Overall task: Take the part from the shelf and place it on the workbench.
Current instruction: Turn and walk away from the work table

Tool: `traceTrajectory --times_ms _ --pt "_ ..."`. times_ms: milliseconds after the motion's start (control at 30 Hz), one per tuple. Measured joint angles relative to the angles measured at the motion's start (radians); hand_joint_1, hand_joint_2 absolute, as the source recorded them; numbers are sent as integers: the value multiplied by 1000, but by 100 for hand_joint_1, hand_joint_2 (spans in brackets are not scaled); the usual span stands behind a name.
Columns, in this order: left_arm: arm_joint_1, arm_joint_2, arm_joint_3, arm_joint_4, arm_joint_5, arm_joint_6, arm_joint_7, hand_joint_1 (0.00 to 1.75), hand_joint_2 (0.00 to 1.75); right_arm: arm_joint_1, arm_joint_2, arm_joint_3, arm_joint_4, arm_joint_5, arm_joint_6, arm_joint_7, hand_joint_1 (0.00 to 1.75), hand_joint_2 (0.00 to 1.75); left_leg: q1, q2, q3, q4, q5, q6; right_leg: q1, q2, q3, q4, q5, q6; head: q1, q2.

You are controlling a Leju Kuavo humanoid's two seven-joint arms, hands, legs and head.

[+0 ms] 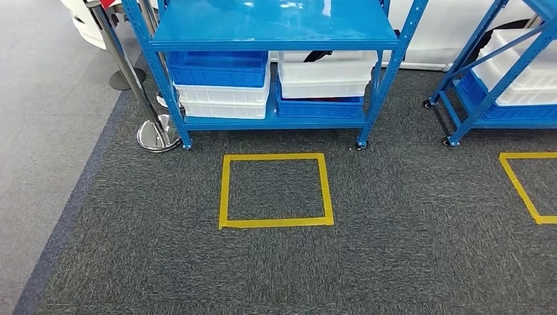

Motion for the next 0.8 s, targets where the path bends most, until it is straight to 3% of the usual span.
traceTrajectory --times_ms 67,100,167,233,267,400,467,533,567,600,633,700,733,800 --pt "0 0 0 0 1 -1 0 0 0 1 0 -1 0 -1 2 0 0 0 -1 -3 6 1 -8 3 -1 3 -69 109 -27 4 0 0" --pt "1 0 0 0 1 -2 0 0 0 2 0 -2 0 -1 2 0 0 0 -1 -5 11 3 -13 2 -2 3 -82 118 -11 6 0 0" --pt "2 -2 0 0 1 -2 0 0 0 4 -1 -4 -1 -1 3 0 0 0 0 -12 28 6 -28 -4 -5 3 -48 19 74 7 1 0" --pt "3 -4 0 0 1 -2 0 0 0 6 -2 -6 -1 -2 4 0 0 0 -2 -16 39 11 -45 -15 -5 6 2 -98 127 1 1 0" --pt "2 -5 0 0 1 -2 1 0 0 5 -3 -6 -1 -2 5 0 0 0 -4 -17 41 12 -51 -20 -4 7 13 -126 131 -4 1 0" --pt "0 -6 0 0 1 -2 1 0 0 5 -2 -6 -1 -3 7 0 0 0 -4 -16 47 17 -69 -41 -2 7 26 -141 113 -31 -3 0" --pt "-1 -6 0 0 1 -2 1 0 0 6 -2 -7 -1 -4 8 0 0 0 -1 -12 10 99 -105 -51 -7 3 45 -150 103 -43 -7 0" --pt "-1 -6 0 0 0 -2 3 0 0 7 -3 -7 -1 -4 9 0 0 0 1 -10 -78 245 -153 -57 -5 1 60 -152 89 -50 -9 0" --pt "0 -6 0 0 -1 -2 4 0 0 7 -3 -7 -1 -4 10 0 0 0 2 -10 -119 301 -160 -58 -5 1 70 -152 81 -50 -9 0" --pt "2 -6 0 0 -1 -3 5 0 0 7 -3 -7 -1 -4 10 0 0 0 2 -10 -145 322 -143 -58 -4 2 81 -152 72 -49 -9 0" --pt "4 -6 0 0 -2 -3 6 0 0 7 -3 -7 -1 -4 10 0 0 0 2 -10 -153 303 -105 -56 -4 3 96 -152 62 -48 -9 0" --pt "7 -7 0 0 -2 -3 7 0 0 8 -2 -7 -1 -4 10 0 0 0 0 -8 -124 182 -1 -46 -5 3 126 -153 40 -43 -9 0" --pt "7 -6 0 0 -3 -3 8 0 0 8 -1 -7 -1 -4 10 0 0 0 -4 -7 -107 127 30 -39 -5 3 136 -154 30 -38 -8 0" --pt "8 -6 0 0 -5 -4 10 0 0 6 1 -8 -1 -4 11 0 0 0 -13 -3 -84 69 35 -25 -5 3 146 -158 19 -26 -7 0"
